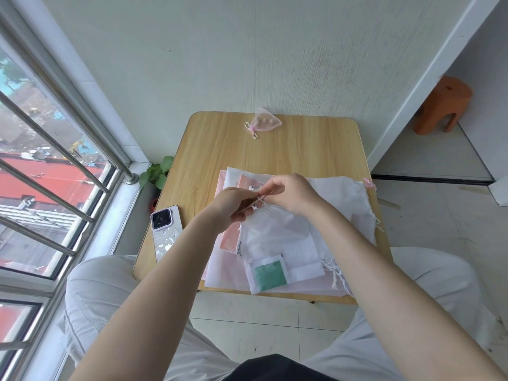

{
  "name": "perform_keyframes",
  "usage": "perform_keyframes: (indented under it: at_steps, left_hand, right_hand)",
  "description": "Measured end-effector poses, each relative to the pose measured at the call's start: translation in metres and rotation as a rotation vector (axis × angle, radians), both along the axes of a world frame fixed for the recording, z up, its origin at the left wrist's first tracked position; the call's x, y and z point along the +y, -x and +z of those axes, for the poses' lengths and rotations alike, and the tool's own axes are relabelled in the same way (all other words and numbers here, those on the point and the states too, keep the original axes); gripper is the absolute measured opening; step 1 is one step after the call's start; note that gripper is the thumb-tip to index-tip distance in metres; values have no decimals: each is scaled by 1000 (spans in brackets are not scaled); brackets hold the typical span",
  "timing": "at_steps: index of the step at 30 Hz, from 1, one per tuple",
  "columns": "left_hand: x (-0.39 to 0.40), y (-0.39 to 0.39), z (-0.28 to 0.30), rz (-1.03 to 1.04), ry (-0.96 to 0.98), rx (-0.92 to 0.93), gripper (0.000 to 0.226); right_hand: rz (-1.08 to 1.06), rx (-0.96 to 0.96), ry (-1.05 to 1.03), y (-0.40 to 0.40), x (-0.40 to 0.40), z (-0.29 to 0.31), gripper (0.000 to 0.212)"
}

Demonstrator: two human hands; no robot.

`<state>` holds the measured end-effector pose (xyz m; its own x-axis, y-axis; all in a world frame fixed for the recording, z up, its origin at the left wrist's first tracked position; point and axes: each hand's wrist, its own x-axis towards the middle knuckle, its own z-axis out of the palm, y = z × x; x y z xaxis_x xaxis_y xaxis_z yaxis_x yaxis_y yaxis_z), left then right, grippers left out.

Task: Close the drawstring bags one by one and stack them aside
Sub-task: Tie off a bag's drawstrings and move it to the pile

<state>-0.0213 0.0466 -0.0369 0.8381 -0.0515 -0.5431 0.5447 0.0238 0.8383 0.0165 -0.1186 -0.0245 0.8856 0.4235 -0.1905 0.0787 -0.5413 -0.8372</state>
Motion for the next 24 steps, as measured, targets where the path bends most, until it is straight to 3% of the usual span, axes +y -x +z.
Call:
perform_keyframes:
  at_steps: [5,10,15,24]
  left_hand:
    - [1,3,1,-102,-93,-42,18]
    - [7,2,-2,-101,-150,-111,17]
    - [-2,3,2,-54,-231,-179,7]
    - [-6,1,0,102,-331,-198,20]
  right_hand:
    - [16,-54,63,0,0,2,17]
    - [50,15,140,-6,-14,4,15]
    - [54,111,-10,2,-8,11,16]
    - [-5,-93,105,3,1,8,26]
